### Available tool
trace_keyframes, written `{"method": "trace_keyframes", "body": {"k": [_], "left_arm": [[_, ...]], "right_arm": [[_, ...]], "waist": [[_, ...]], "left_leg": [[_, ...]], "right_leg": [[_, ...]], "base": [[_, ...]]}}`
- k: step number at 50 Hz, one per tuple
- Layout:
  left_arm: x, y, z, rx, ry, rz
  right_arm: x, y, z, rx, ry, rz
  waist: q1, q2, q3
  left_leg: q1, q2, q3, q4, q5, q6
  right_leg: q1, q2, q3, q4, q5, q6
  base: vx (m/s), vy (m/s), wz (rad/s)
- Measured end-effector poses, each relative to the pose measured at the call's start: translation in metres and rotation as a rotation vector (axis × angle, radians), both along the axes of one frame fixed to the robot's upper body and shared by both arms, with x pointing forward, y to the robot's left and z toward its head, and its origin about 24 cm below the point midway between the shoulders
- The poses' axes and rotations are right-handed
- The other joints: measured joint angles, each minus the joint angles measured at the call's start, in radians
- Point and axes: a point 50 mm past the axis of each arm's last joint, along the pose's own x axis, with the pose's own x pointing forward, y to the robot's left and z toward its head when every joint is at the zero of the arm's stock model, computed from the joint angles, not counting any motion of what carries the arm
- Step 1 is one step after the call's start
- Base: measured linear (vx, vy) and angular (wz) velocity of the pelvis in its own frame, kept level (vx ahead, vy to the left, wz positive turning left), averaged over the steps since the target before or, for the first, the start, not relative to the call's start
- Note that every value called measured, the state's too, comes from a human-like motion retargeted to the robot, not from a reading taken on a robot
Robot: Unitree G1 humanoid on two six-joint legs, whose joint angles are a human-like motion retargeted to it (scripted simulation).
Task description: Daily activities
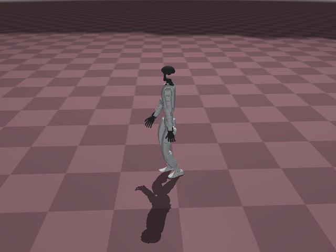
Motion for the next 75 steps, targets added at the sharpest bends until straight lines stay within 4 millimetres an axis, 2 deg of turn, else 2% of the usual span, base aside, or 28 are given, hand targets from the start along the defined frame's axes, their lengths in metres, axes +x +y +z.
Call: {"method": "trace_keyframes", "body": {"k": [9, 16, 20, 23, 25, 27, 30, 32, 35, 37, 40, 43, 45, 49, 54, 60, 63, 65, 70, 72, 75], "left_arm": [[-0.020, -0.020, 0.001, -0.075, 0.053, -0.008], [-0.033, -0.025, 0.003, -0.103, 0.100, -0.026], [-0.019, -0.018, 0.002, -0.079, 0.070, -0.013], [0.011, -0.006, 0.000, -0.031, -0.006, 0.014], [0.035, 0.005, 0.001, 0.012, -0.066, 0.047], [0.044, 0.006, 0.001, 0.025, -0.088, 0.084], [0.042, 0.005, 0.001, 0.027, -0.096, 0.120], [0.038, 0.001, 0.000, 0.018, -0.093, 0.114], [0.031, -0.002, 0.000, -0.001, -0.079, 0.094], [0.028, -0.003, -0.001, -0.014, -0.074, 0.073], [0.024, -0.005, -0.001, -0.037, -0.063, 0.050], [0.023, -0.008, -0.001, -0.053, -0.054, 0.046], [0.024, -0.010, 0.000, -0.060, -0.052, 0.060], [0.025, -0.008, 0.000, -0.063, -0.050, 0.094], [0.029, 0.003, 0.001, -0.035, -0.055, 0.077], [0.057, 0.017, 0.002, 0.041, -0.139, 0.080], [0.070, 0.014, 0.003, 0.060, -0.188, 0.101], [0.077, 0.008, 0.003, 0.058, -0.212, 0.112], [0.062, -0.005, 0.000, 0.017, -0.179, 0.108], [0.053, -0.007, -0.001, 0.004, -0.152, 0.077], [0.042, -0.007, -0.001, 0.001, -0.116, 0.028]], "right_arm": [[0.006, 0.009, 0.003, 0.036, -0.038, -0.032], [0.001, 0.023, 0.001, 0.075, -0.021, -0.033], [-0.010, 0.028, -0.004, 0.095, 0.014, -0.038], [-0.028, 0.020, -0.013, 0.078, 0.067, -0.065], [-0.056, -0.008, -0.023, 0.004, 0.142, -0.103], [-0.074, -0.028, -0.027, -0.048, 0.184, -0.114], [-0.073, -0.026, -0.027, -0.046, 0.181, -0.077], [-0.075, -0.026, -0.027, -0.046, 0.186, -0.061], [-0.072, -0.026, -0.026, -0.039, 0.181, -0.057], [-0.074, -0.029, -0.027, -0.043, 0.189, -0.071], [-0.076, -0.032, -0.027, -0.040, 0.193, -0.103], [-0.076, -0.033, -0.027, -0.048, 0.198, -0.127], [-0.077, -0.032, -0.028, -0.053, 0.203, -0.131], [-0.078, -0.029, -0.028, -0.045, 0.216, -0.115], [-0.084, -0.027, -0.030, -0.037, 0.238, -0.082], [-0.086, -0.027, -0.030, -0.043, 0.241, -0.083], [-0.083, -0.026, -0.030, -0.055, 0.223, -0.098], [-0.078, -0.029, -0.028, -0.070, 0.204, -0.120], [-0.085, -0.029, -0.030, -0.092, 0.209, -0.136], [-0.086, -0.029, -0.030, -0.104, 0.214, -0.115], [-0.088, -0.029, -0.030, -0.128, 0.216, -0.076]], "waist": [[-0.038, 0.014, -0.015], [-0.051, 0.001, -0.027], [-0.054, -0.012, -0.036], [-0.060, -0.024, -0.036], [-0.060, -0.036, -0.026], [-0.048, -0.038, -0.003], [-0.012, -0.011, 0.002], [-0.010, -0.017, 0.013], [-0.001, -0.030, 0.012], [0.013, -0.037, 0.006], [0.044, -0.043, -0.005], [0.065, -0.039, 0.001], [0.068, -0.034, 0.012], [0.069, -0.020, 0.018], [0.051, -0.031, 0.013], [0.053, -0.030, 0.039], [0.062, -0.005, 0.070], [0.073, 0.024, 0.086], [0.080, 0.037, 0.060], [0.081, 0.035, 0.049], [0.087, 0.040, 0.055]], "left_leg": [[0.014, -0.003, 0.047, -0.031, 0.032, 0.014], [0.027, -0.009, 0.094, -0.044, 0.073, 0.021], [0.033, -0.009, 0.119, -0.042, 0.115, 0.025], [0.037, -0.009, 0.130, -0.041, 0.163, 0.019], [0.034, -0.015, 0.084, -0.050, 0.255, -0.017], [0.036, -0.049, -0.056, -0.100, 0.430, -0.134], [0.003, -0.086, -0.212, -0.187, 0.557, -0.280], [-0.024, -0.098, -0.223, -0.147, 0.593, -0.299], [-0.070, -0.119, -0.230, -0.107, 0.592, -0.291], [-0.096, -0.127, -0.231, -0.100, 0.550, -0.270], [-0.119, -0.131, -0.248, -0.101, 0.425, -0.235], [-0.124, -0.115, -0.243, -0.088, 0.249, -0.184], [-0.121, -0.094, -0.218, -0.076, 0.198, -0.173], [-0.076, -0.041, -0.145, -0.118, 0.226, -0.169], [-0.052, 0.011, -0.048, -0.040, 0.202, -0.138], [-0.024, 0.097, 0.007, 0.148, 0.126, -0.103], [-0.032, 0.125, -0.023, 0.247, 0.111, -0.112], [-0.022, 0.130, -0.044, 0.243, 0.122, -0.128], [0.035, 0.039, -0.059, 0.062, 0.264, -0.169], [0.044, 0.005, -0.067, 0.006, 0.314, -0.179], [0.036, -0.010, -0.088, 0.016, 0.304, -0.177]], "right_leg": [[-0.019, 0.000, 0.027, -0.002, 0.018, 0.034], [-0.041, -0.018, 0.022, 0.036, 0.011, 0.039], [-0.050, -0.032, 0.009, 0.068, 0.007, 0.031], [-0.052, -0.040, 0.006, 0.094, -0.003, 0.019], [-0.035, -0.042, 0.005, 0.121, -0.038, -0.010], [-0.011, -0.075, -0.067, 0.162, 0.005, -0.049], [-0.037, -0.135, -0.226, 0.241, 0.149, -0.120], [-0.064, -0.153, -0.231, 0.308, 0.173, -0.119], [-0.110, -0.174, -0.229, 0.371, 0.162, -0.113], [-0.128, -0.183, -0.234, 0.372, 0.127, -0.117], [-0.135, -0.177, -0.239, 0.335, 0.033, -0.130], [-0.126, -0.153, -0.240, 0.292, -0.095, -0.156], [-0.121, -0.135, -0.229, 0.275, -0.116, -0.158], [-0.082, -0.109, -0.236, 0.201, -0.031, -0.152], [-0.074, -0.112, -0.232, 0.234, -0.014, -0.138], [-0.012, -0.046, -0.171, 0.216, -0.029, -0.144], [0.024, 0.004, -0.139, 0.203, -0.013, -0.150], [0.083, 0.033, -0.140, 0.113, 0.041, -0.153], [0.077, -0.033, -0.185, 0.142, 0.140, -0.131], [0.051, -0.061, -0.188, 0.188, 0.148, -0.124], [0.037, -0.076, -0.195, 0.245, 0.117, -0.127]], "base": [[0.02, -0.02, -0.53], [0.03, -0.06, -0.64], [0.02, -0.09, -0.81], [0.01, -0.10, -1.01], [0.00, -0.13, -1.54], [-0.06, -0.15, -2.42], [-0.08, -0.07, -2.55], [-0.10, -0.03, -1.84], [-0.09, -0.03, -1.80], [-0.09, -0.02, -1.94], [-0.08, -0.02, -2.06], [-0.08, -0.03, -2.01], [-0.07, -0.03, -1.99], [-0.05, -0.05, -2.40], [-0.04, -0.05, -2.36], [0.03, -0.04, -2.15], [0.05, -0.02, -1.75], [0.07, 0.00, -1.36], [0.03, 0.00, -0.71], [-0.04, 0.01, -0.16], [-0.07, 0.01, 0.06]]}}
